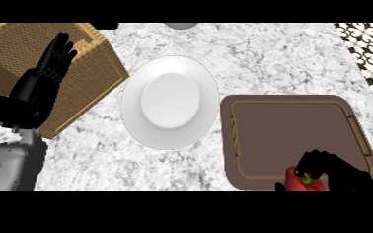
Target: Pick the bell pepper from the tray and place it in the plate
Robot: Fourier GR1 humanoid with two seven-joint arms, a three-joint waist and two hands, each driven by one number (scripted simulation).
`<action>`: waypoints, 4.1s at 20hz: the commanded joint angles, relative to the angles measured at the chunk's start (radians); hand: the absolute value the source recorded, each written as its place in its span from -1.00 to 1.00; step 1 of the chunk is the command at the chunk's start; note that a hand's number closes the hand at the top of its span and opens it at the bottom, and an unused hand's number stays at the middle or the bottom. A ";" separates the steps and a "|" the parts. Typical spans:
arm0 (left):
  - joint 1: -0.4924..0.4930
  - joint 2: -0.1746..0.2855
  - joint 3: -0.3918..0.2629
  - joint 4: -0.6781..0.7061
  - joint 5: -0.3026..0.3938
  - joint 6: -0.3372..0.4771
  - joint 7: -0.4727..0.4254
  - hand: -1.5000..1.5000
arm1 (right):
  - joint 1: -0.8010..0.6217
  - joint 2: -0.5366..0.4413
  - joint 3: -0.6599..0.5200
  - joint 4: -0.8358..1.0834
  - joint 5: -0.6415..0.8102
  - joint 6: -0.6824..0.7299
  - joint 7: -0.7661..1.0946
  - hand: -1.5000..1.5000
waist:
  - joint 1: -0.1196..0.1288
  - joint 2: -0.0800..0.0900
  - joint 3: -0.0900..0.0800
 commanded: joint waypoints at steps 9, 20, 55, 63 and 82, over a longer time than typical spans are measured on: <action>-0.029 -0.019 -0.010 0.034 -0.022 -0.019 -0.004 0.00 | -0.546 0.243 0.219 0.254 0.055 0.104 0.259 1.00 | 0.014 0.006 0.000; -0.036 -0.059 -0.037 -0.003 -0.067 0.015 0.029 0.00 | -0.968 0.246 0.160 0.801 -0.255 -0.224 0.341 1.00 | 0.026 0.007 0.001; 0.002 -0.065 -0.019 -0.014 -0.044 -0.044 -0.005 0.00 | -1.235 0.246 0.232 1.433 -1.088 -1.026 -0.212 -1.00 | 0.065 0.011 0.002; -0.031 -0.027 0.055 0.051 -0.028 -0.056 -0.014 0.00 | -1.083 0.166 0.034 1.281 -1.133 -0.902 -0.384 -1.00 | -0.001 0.003 0.001; 0.011 -0.027 0.093 -0.003 -0.019 -0.091 -0.027 0.00 | -0.399 -0.149 -0.077 0.651 -1.147 -0.601 -0.534 -1.00 | -0.005 0.001 0.001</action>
